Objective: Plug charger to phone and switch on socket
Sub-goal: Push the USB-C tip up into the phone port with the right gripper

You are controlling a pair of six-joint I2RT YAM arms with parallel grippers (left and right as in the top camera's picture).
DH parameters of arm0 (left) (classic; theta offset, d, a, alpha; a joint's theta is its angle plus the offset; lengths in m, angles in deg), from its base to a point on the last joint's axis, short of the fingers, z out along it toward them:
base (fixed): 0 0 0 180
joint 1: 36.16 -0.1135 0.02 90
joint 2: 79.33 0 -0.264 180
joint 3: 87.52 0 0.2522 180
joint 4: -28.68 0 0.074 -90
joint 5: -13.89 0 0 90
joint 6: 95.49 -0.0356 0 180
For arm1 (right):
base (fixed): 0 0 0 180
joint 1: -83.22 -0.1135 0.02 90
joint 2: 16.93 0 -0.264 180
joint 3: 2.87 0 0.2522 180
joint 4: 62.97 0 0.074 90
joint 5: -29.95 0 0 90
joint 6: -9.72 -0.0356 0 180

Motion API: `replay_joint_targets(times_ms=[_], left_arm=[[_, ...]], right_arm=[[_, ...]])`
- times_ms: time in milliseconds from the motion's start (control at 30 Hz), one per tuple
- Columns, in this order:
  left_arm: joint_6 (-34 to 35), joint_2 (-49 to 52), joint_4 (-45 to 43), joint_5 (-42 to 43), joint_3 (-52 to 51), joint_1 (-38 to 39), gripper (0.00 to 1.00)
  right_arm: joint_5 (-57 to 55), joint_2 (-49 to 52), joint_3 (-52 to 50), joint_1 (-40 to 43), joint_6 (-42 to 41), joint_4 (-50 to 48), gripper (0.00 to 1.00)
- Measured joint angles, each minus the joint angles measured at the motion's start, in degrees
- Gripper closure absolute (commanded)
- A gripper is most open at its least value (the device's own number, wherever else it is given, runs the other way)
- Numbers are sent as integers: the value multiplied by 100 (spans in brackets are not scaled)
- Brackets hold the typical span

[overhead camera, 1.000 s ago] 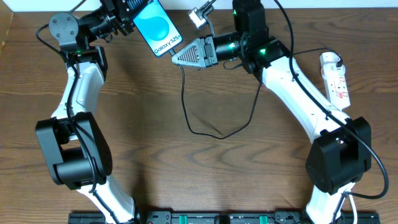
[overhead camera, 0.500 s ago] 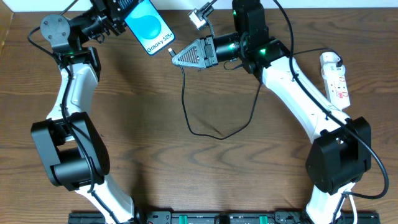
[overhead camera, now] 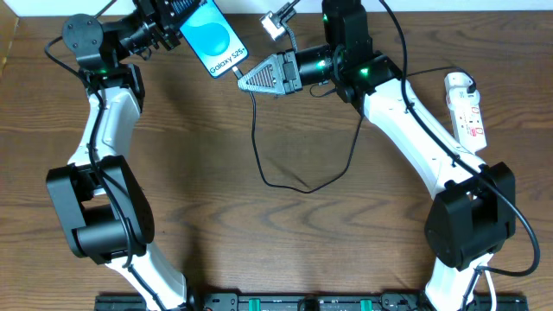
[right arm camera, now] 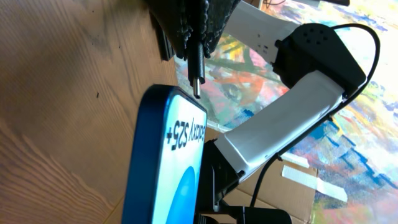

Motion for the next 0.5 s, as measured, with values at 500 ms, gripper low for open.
replay_joint_targets(times_ms=[500], left_arm=[[-74, 0, 2, -9, 0, 0, 93]], right_arm=[[7, 0, 0, -2, 13, 4, 99]])
